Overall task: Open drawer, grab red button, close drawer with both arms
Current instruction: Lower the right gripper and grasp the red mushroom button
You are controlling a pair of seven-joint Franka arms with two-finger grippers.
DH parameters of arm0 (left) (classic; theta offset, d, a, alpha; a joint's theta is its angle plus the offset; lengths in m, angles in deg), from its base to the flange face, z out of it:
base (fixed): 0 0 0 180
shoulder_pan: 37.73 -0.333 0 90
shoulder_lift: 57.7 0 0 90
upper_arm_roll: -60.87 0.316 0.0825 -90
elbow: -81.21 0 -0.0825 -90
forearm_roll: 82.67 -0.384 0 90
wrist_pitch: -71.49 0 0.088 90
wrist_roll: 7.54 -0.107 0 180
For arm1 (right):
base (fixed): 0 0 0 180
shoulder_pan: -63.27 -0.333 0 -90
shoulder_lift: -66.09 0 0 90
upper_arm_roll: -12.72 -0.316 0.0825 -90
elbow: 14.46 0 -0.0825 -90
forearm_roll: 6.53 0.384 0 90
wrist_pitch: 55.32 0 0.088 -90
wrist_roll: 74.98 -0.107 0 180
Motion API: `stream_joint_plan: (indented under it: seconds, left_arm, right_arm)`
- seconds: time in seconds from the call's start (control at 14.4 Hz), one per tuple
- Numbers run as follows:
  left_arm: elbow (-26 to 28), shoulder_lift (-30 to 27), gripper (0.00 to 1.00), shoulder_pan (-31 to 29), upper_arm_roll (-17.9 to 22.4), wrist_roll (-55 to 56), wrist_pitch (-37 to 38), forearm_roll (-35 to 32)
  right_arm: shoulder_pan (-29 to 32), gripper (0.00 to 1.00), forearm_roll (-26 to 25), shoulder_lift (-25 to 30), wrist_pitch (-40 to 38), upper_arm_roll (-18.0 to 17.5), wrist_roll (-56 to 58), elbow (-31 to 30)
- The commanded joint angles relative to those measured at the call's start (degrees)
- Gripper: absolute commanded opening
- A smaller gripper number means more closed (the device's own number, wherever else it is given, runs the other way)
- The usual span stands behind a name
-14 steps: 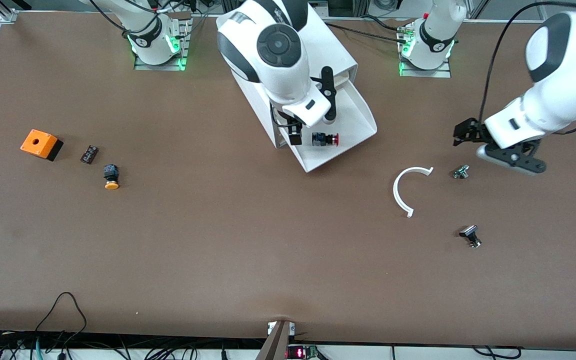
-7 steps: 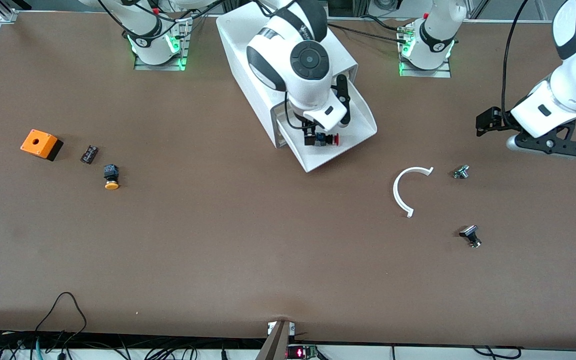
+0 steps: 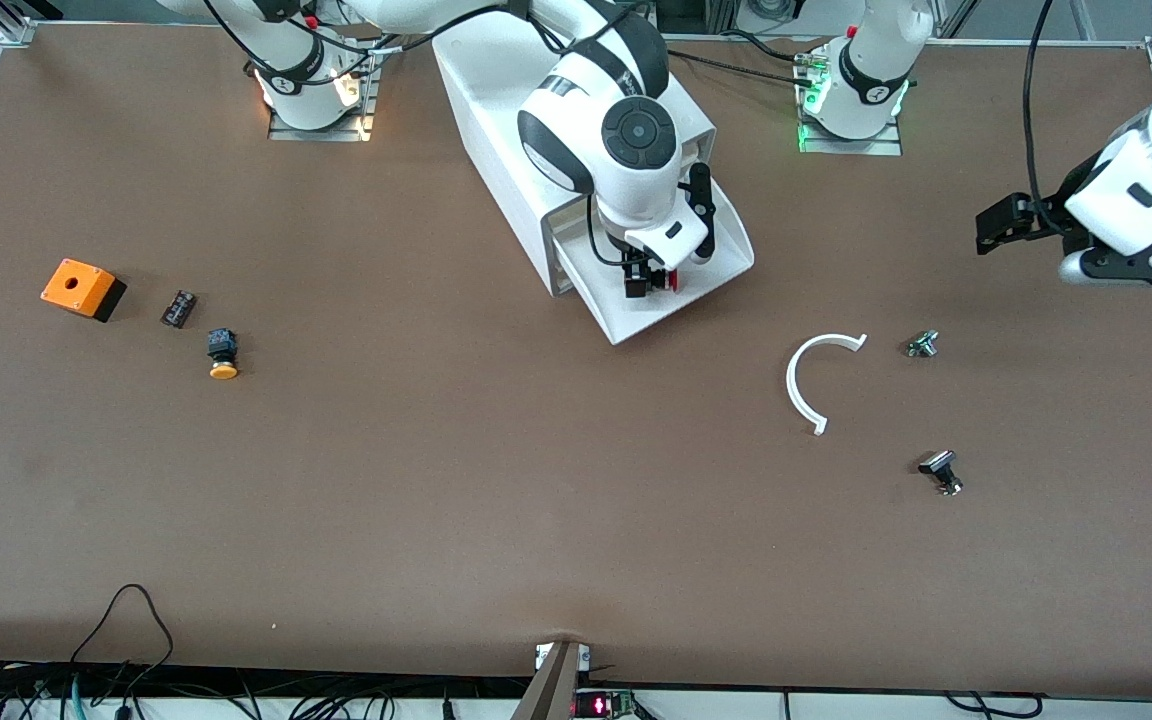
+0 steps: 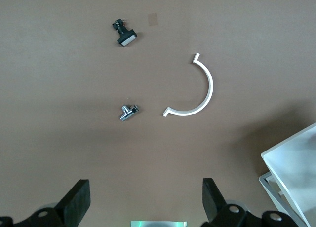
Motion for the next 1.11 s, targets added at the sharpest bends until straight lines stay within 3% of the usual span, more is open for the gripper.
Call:
stream_joint_plan:
  seconds: [0.0, 0.76, 1.04]
  left_arm:
    - [-3.3, 1.5, 1.00, 0.3, 0.3, 0.1, 2.1, -0.6]
    - [-2.9, 3.2, 1.00, 0.5, -0.3, 0.9, 2.0, -0.7]
    - [-6.2, 5.5, 1.00, 0.5, -0.3, 0.7, 2.2, -0.9]
  right_arm:
    - [-1.0, 1.00, -2.0, -2.3, 0.8, 0.4, -2.1, 2.6]
    - [-1.4, 1.00, -2.4, -2.6, 1.0, 0.4, -3.7, 2.6]
    - [-1.5, 1.00, -2.4, -2.7, 1.3, 0.4, -6.3, 2.6]
